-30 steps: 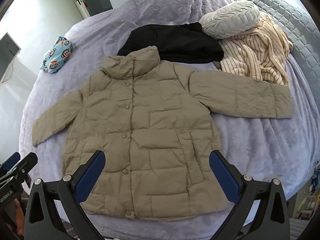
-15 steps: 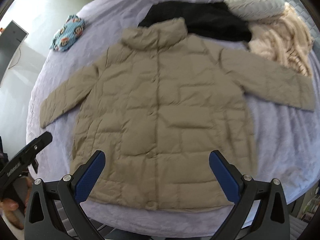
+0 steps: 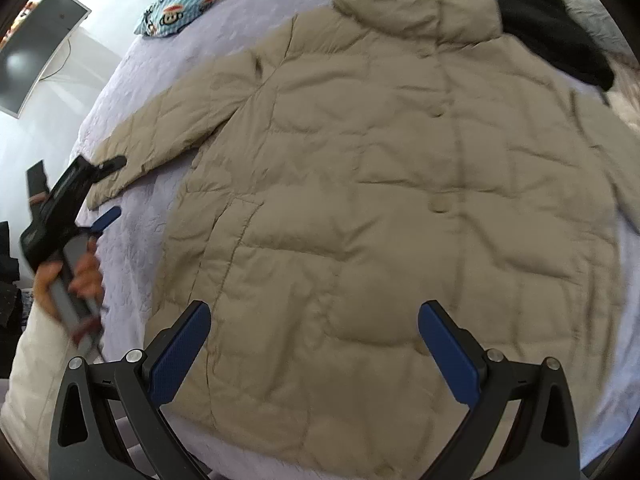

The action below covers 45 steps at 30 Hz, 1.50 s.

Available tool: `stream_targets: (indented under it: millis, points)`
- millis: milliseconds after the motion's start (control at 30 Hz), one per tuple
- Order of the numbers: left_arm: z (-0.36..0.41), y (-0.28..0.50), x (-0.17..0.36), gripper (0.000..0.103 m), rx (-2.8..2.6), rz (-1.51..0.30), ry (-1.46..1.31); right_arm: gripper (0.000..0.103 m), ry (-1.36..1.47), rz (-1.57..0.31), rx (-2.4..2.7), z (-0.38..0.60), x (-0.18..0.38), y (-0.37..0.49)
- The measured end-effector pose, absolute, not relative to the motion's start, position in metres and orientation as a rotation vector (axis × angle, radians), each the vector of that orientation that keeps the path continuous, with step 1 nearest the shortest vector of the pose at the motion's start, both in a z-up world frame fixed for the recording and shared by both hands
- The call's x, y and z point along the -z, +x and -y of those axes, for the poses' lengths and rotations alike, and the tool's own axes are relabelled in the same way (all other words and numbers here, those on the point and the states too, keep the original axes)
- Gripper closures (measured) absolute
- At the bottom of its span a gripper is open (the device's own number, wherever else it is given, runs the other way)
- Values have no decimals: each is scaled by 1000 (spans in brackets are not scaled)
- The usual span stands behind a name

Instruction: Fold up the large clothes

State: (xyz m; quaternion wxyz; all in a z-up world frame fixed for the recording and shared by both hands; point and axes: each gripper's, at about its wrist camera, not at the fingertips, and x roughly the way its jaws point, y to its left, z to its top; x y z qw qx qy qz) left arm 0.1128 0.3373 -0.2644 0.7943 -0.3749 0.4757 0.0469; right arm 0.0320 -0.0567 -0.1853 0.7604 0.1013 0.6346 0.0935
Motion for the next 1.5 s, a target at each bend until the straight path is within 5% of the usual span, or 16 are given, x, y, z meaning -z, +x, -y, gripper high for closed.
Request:
stream_targets:
  millis: [233,300,367,433,533,567,633,667,700,1100,1500]
  points:
    - [-384,155,281,1,-199,-911,-922,0,266,-1336,-267,41,199,62]
    - [-389,168,277,19,-250,-898,-891,0,278,-1318,-292,35,199,74]
    - [-393,184,278,80,-267,-934,-854,0,296,-1297,-318,27,197,89]
    - [-400,190,275,96,-228,-937,-863,0,316,-1287,-333,20,194,104]
    - [-391,186,246,96,-205,-896,-725,2,379,-1239,-352,13,188,128]
    - [-388,183,233,96,-183,-877,-684,10,405,-1223,-363,10,188,136]
    - [-384,178,212,96,-151,-848,-638,49,418,-1224,-359,2,193,153]
    - [-380,176,198,96,-125,-829,-611,78,436,-1237,-362,-4,198,162]
    - [-378,176,188,96,-107,-818,-592,90,476,-1249,-369,-10,207,172]
    - [-267,170,106,96,153,-747,-398,94,657,-1323,-466,-59,297,209]
    - [-11,190,110,96,441,-792,-64,94,697,-1286,-336,115,245,120]
